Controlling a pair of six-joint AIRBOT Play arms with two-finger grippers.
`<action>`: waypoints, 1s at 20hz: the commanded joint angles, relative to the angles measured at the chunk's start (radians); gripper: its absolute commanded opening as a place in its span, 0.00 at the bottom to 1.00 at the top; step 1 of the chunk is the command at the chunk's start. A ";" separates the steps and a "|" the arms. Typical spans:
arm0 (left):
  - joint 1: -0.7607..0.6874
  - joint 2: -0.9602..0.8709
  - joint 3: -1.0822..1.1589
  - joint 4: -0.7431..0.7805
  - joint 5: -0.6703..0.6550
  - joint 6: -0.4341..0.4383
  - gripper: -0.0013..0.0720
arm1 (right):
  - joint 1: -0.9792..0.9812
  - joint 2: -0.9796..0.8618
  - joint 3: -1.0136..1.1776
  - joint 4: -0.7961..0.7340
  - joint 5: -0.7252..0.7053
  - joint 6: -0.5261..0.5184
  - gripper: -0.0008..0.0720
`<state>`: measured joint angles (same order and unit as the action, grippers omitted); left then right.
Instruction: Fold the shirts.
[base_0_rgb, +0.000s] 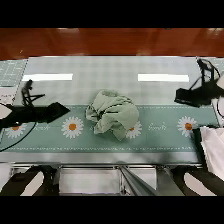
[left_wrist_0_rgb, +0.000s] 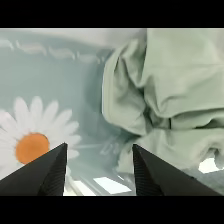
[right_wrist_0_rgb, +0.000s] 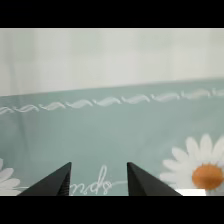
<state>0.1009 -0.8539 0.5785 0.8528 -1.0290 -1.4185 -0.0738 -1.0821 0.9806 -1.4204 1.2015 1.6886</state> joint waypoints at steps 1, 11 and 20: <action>-0.026 -0.152 -0.110 -0.261 -0.010 0.132 0.71 | -0.167 0.089 -0.266 0.312 -0.113 -0.143 0.57; -0.233 -0.539 0.034 -0.432 0.140 0.203 0.71 | -0.159 0.089 -0.362 0.376 -0.125 -0.209 0.56; -0.192 -0.563 0.189 -0.410 0.031 0.255 0.04 | -0.159 0.084 -0.362 0.453 -0.131 -0.251 0.56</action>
<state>-0.1318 -1.4239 0.7162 0.4274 -0.9253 -1.2011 -0.2325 -0.9951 0.6197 -1.0191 1.0767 1.4700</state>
